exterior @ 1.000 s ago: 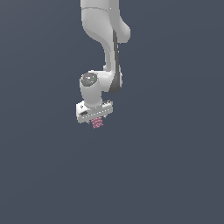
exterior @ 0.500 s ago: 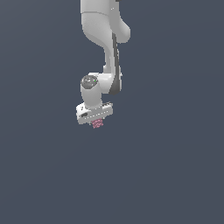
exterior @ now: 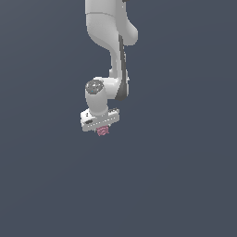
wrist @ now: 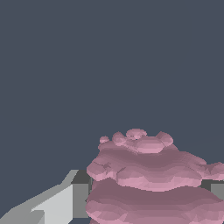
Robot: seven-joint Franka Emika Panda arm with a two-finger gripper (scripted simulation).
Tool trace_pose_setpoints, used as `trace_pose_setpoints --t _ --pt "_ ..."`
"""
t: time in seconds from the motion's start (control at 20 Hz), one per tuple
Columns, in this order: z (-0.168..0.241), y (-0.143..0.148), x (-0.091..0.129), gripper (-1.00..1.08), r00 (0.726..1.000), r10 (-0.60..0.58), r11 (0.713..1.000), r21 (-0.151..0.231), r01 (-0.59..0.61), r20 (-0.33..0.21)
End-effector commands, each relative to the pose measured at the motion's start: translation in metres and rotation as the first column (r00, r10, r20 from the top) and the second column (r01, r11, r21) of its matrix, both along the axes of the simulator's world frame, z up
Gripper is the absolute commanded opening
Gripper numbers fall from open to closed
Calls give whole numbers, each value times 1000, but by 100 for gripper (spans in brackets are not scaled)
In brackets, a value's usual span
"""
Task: Pick up the object and move it to a goal position.
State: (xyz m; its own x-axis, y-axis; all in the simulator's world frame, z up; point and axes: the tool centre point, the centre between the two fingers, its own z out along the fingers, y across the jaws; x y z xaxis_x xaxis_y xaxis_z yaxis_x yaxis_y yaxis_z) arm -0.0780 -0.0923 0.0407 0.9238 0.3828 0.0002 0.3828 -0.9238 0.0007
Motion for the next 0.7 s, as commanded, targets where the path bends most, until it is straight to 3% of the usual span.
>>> trace_pose_setpoints --t 0.0,0.3,0.65 --pt "1 1 3 -100 1000 0 1000 0 0 0" --pt "3 4 22 -100 1000 0 1000 0 0 0" --pt "9 11 59 -100 1000 0 1000 0 0 0"
